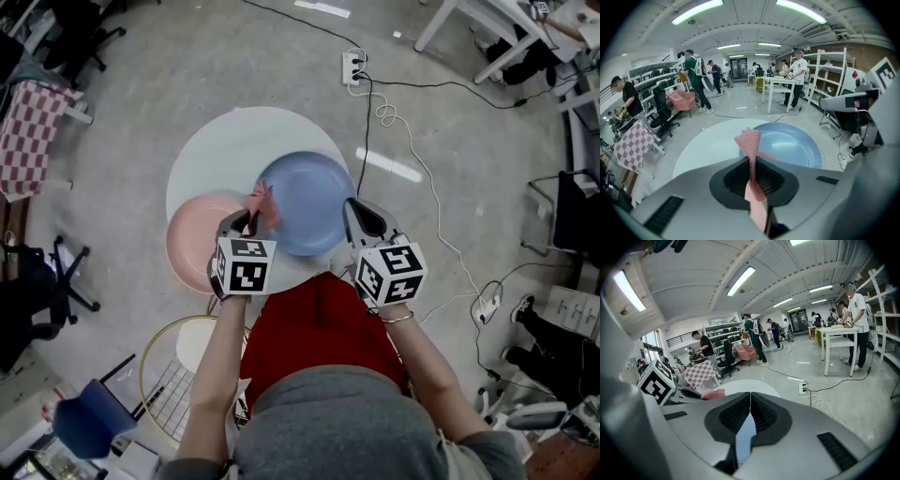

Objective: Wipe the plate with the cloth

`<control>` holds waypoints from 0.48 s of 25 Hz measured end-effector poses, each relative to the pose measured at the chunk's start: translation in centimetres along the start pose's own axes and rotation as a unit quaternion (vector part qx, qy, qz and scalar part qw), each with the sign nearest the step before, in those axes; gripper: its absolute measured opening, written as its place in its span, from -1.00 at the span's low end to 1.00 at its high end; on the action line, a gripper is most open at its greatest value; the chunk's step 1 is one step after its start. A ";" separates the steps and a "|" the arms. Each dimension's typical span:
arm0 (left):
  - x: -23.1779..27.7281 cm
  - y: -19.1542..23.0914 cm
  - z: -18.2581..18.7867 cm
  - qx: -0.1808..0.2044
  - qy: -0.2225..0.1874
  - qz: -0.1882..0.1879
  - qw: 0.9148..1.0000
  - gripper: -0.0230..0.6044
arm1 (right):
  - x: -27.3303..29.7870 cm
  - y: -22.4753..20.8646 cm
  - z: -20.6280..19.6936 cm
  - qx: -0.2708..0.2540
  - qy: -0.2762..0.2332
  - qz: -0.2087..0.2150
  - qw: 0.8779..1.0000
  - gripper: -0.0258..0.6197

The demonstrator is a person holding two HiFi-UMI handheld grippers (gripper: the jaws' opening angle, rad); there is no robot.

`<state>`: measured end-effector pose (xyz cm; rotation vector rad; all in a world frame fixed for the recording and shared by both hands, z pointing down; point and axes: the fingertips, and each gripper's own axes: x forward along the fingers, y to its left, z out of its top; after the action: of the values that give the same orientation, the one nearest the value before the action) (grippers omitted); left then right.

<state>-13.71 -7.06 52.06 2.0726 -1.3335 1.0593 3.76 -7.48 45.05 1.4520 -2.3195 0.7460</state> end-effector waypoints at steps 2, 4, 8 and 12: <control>-0.4 0.0 0.9 0.004 -0.017 0.000 1.000 -0.82 | -0.3 -0.1 0.5 -0.001 -0.007 -0.001 1.000 -0.83; -0.8 -0.1 1.7 0.006 -0.035 0.000 0.999 -0.82 | -0.6 -0.2 1.2 0.001 -0.016 -0.002 1.000 -0.83; -1.8 -0.3 3.3 0.004 -0.061 0.001 0.998 -0.82 | -1.6 -0.5 2.7 0.005 -0.036 -0.003 0.999 -0.83; -3.0 -0.7 5.1 0.011 -0.088 0.002 0.996 -0.82 | -2.6 -0.7 3.6 0.004 -0.052 -0.006 0.999 -0.83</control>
<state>-11.95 -8.79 46.62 2.2242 -1.4166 0.9140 5.57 -7.86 40.93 1.5410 -2.3844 0.6915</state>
